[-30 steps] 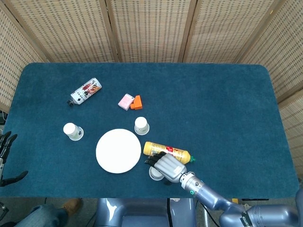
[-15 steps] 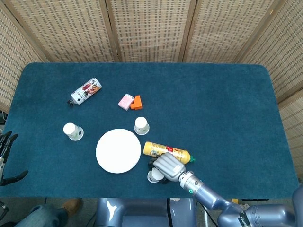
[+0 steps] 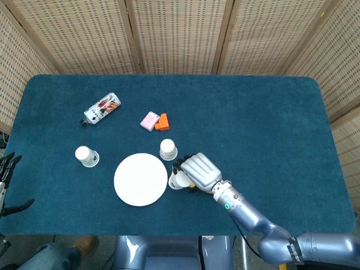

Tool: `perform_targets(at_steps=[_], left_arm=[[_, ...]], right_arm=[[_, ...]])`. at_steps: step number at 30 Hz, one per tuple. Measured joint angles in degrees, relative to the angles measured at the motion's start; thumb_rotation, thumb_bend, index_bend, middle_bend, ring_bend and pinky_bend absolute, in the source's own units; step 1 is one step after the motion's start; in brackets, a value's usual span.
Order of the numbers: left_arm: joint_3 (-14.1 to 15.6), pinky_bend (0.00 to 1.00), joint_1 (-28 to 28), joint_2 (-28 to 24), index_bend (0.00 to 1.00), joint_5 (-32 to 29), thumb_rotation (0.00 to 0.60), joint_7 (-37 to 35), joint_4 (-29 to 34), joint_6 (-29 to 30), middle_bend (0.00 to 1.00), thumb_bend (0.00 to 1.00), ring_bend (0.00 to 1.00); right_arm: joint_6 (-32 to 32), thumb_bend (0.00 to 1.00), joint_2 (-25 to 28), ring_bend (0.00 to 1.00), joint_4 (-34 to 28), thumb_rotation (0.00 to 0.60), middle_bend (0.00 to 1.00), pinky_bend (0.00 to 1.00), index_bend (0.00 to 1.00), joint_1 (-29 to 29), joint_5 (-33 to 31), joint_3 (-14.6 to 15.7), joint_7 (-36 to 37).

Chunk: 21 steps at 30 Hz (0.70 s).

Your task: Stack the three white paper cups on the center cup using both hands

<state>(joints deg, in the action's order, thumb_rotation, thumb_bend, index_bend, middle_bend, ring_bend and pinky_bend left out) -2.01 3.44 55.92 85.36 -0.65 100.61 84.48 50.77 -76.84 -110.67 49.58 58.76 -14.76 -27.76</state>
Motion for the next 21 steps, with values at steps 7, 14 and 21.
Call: perform_targets(at_steps=[7,14,21], left_arm=[[-0.95,0.0,1.24,0.73,0.0,-2.66,0.6,0.61,-0.39,-2.16,0.0,0.0,0.0],[-1.85,0.0,2.71,2.03,0.0,-4.92,0.6,1.55,-1.46,-4.36,0.0,0.0,0.0],[-2.62,0.0,3.62,2.63,0.0,-7.63,0.6,2.23,-2.29,-6.11,0.0,0.0,0.0]], right_arm=[[-2.08,0.48,-1.42,0.45,6.1,0.6,0.52,0.55,0.48,10.37,-17.15,-3.32,-6.48],[-4.44,0.49,-4.91,0.45,16.72,0.6,0.52,0.55,0.48,20.52,-30.33,-4.46,-10.87],[-6.77,0.51,-7.06,0.45,23.82,0.6,0.52,0.55,0.48,25.62,-38.32,-4.02,-11.92]])
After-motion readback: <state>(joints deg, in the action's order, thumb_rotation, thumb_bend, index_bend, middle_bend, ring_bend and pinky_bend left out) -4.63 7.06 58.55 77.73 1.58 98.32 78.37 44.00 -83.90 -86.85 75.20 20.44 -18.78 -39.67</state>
